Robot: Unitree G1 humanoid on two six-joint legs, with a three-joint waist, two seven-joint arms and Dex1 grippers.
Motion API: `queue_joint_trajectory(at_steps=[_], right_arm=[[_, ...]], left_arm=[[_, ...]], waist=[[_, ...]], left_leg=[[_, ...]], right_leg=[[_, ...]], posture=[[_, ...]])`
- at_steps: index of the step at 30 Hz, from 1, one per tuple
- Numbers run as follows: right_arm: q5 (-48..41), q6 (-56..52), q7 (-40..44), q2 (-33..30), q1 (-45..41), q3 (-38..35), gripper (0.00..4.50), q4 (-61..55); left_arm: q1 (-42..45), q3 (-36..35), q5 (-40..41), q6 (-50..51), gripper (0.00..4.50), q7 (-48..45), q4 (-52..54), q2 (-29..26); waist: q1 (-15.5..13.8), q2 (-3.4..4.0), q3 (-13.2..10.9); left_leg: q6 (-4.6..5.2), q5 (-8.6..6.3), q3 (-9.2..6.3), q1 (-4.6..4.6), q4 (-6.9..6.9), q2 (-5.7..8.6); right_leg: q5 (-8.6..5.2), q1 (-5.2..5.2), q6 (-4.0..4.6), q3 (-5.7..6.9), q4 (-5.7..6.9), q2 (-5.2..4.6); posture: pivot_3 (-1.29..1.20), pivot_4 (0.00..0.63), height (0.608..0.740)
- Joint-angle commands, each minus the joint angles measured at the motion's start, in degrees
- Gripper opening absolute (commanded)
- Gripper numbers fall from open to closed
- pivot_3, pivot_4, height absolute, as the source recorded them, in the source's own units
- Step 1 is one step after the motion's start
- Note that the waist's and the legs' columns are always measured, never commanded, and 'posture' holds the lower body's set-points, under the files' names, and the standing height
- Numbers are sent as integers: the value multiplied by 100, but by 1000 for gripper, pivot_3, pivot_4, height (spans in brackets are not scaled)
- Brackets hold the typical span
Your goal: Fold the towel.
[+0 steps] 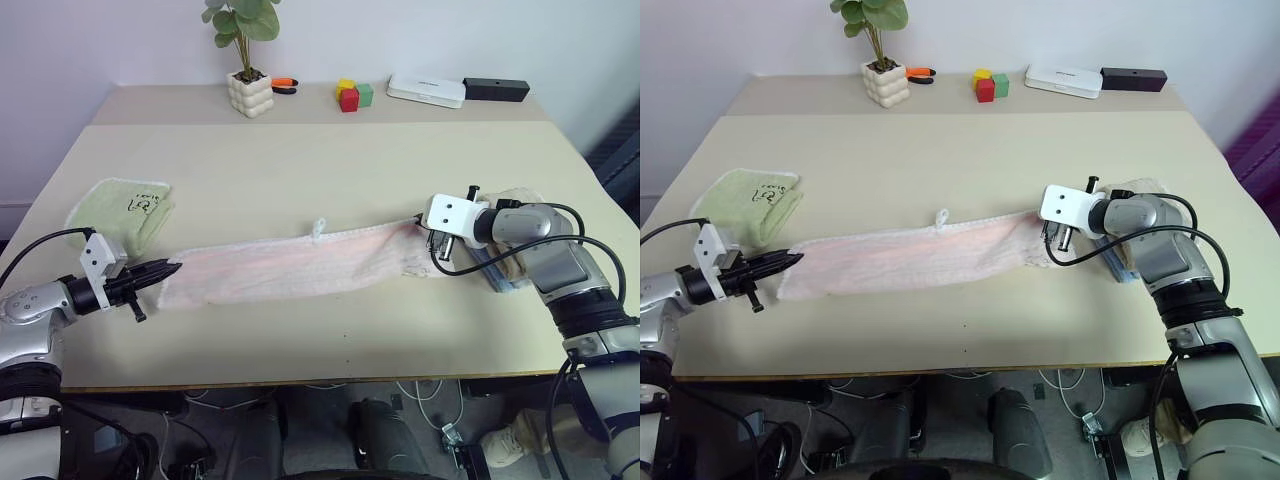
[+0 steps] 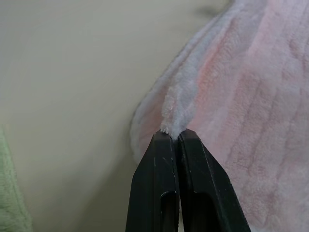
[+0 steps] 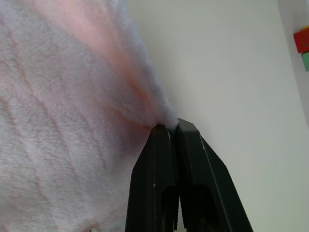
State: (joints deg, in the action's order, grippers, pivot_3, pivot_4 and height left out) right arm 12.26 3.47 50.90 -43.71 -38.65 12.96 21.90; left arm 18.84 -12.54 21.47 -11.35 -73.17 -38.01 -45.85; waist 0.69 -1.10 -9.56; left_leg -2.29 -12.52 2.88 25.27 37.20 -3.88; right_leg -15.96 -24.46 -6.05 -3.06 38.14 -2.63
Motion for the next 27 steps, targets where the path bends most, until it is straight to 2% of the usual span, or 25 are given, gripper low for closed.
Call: queue_joint_trajectory(at_steps=[1, 2, 5, 8, 12, 13, 15, 16, 19, 22, 25, 27], right_arm=[[27, 45, -76, 29, -112, -70, 58, 1], [21, 10, -61, 40, -105, -74, 58, 0], [-68, -198, 84, 68, -91, -103, 0, -26], [-47, -231, 67, 59, -44, -123, 903, -85], [-67, -308, 13, 36, -20, -196, 2811, -161], [-69, -318, 3, 19, -10, -212, 3326, -179], [-53, -298, -52, -7, 4, -234, 4320, -180], [-44, -292, -79, -26, 17, -246, 4421, -185], [-935, -1085, 508, 28, 245, -641, 4421, -772], [-1326, -1533, 513, 63, 312, -952, 4421, -1046], [-1808, -2025, 405, 190, 301, -1320, 3611, -1345], [-2075, -2378, 219, 323, 289, -1564, 2628, -1600]], left_arm=[[116, -180, 125, 234, 0, 101, 132, -3], [149, -180, 158, 370, 0, 118, 130, 2], [265, -180, 238, 746, 958, 96, 90, 6], [275, -173, 161, 643, 2367, 125, 155, 24], [292, -247, 326, 808, 4366, 74, 467, 5], [304, -278, 397, 900, 4500, 88, 608, 7], [320, -317, 549, 1153, 4500, 140, 937, 23], [317, -318, 630, 1333, 4500, 177, 1171, 29], [249, -364, 1053, 2469, 4500, 355, 1917, -51], [223, -616, 1507, 3252, 4500, 614, 2397, -51], [263, -835, 1732, 3574, 3704, 996, 2689, 53], [306, -920, 1774, 3626, 2715, 1262, 2862, 166]], waist=[[6, 0, 0], [6, 0, 0], [0, 0, 0], [9, 0, 0], [8, 0, 0], [0, 0, 0], [-4, 0, 0], [-3, 0, 0], [-6, 0, 0], [16, 0, 0], [27, 0, 0], [19, 0, 0]], left_leg=[[0, 0, 0, 0, -1, 0], [0, 0, 0, -1, -1, 0], [0, 0, 0, 0, 0, 0], [0, 0, 0, 0, 0, 0], [0, 0, -1, -1, -1, 0], [0, 0, -1, -1, -1, 0], [0, 0, -1, 1, 1, 0], [0, 0, -1, 1, 1, 0], [0, 0, -3, 1, 0, 0], [0, 0, -5, 1, -1, 0], [0, 0, -7, -2, -4, 0], [0, 0, -8, -2, -6, -1]], right_leg=[[0, 0, 0, 0, 0, 0], [0, 0, 0, 0, 1, 1], [0, 0, -1, 0, 1, 1], [0, 0, -1, 0, 0, 1], [0, 0, -1, 0, 1, 1], [0, 0, -1, 0, 1, 1], [0, 1, -1, 0, 1, 0], [0, 1, -1, 0, 1, 0], [0, 1, -1, 0, 1, 0], [4, 2, -8, 0, 2, 1], [4, 2, -8, 0, 1, 4], [4, 2, -8, 0, 1, 4]], posture=[[0, 150, 740], [0, 150, 740], [0, 150, 740], [0, 150, 740], [0, 150, 740], [0, 150, 740], [0, 150, 740], [0, 150, 740], [0, 150, 740], [0, 150, 740], [0, 150, 740], [0, 150, 740]])
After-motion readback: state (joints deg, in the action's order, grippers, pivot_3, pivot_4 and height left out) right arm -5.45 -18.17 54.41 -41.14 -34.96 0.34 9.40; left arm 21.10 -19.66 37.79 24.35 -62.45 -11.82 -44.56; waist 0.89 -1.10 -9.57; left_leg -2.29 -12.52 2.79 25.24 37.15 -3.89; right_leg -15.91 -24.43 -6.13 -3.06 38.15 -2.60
